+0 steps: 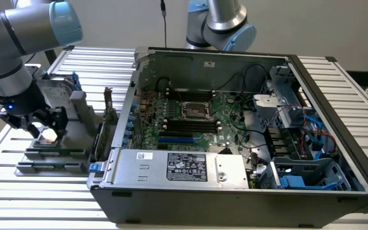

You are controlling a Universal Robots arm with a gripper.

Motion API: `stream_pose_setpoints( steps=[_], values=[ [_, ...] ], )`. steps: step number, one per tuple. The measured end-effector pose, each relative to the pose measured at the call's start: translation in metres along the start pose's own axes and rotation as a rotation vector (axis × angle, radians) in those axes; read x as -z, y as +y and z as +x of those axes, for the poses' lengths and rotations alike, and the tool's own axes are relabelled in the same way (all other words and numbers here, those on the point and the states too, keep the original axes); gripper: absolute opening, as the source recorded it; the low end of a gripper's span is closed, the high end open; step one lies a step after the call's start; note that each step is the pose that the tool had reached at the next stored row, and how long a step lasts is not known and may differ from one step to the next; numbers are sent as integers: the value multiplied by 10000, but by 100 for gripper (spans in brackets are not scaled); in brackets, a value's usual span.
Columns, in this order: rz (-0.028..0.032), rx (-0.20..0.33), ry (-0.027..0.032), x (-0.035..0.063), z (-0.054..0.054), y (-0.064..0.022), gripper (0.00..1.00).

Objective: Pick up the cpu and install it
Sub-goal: 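Pick up the cpu and move it towards the insertion slot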

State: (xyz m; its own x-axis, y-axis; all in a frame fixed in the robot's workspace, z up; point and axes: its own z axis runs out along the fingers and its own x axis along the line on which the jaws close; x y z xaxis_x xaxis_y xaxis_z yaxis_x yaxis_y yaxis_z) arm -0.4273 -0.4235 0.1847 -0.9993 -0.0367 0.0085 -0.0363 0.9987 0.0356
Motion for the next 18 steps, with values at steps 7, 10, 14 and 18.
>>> stream_pose_setpoints(
  steps=[7, 10, 14, 18],
  values=[
    [1, 0, 1, -1, 0, 0, 55],
    [0, 1, 1, -1, -1, 0, 55],
    [-3, 1, -4, 5, -2, 0, 55],
    [0, 0, 1, 39, 0, 1, 55]
  ],
)
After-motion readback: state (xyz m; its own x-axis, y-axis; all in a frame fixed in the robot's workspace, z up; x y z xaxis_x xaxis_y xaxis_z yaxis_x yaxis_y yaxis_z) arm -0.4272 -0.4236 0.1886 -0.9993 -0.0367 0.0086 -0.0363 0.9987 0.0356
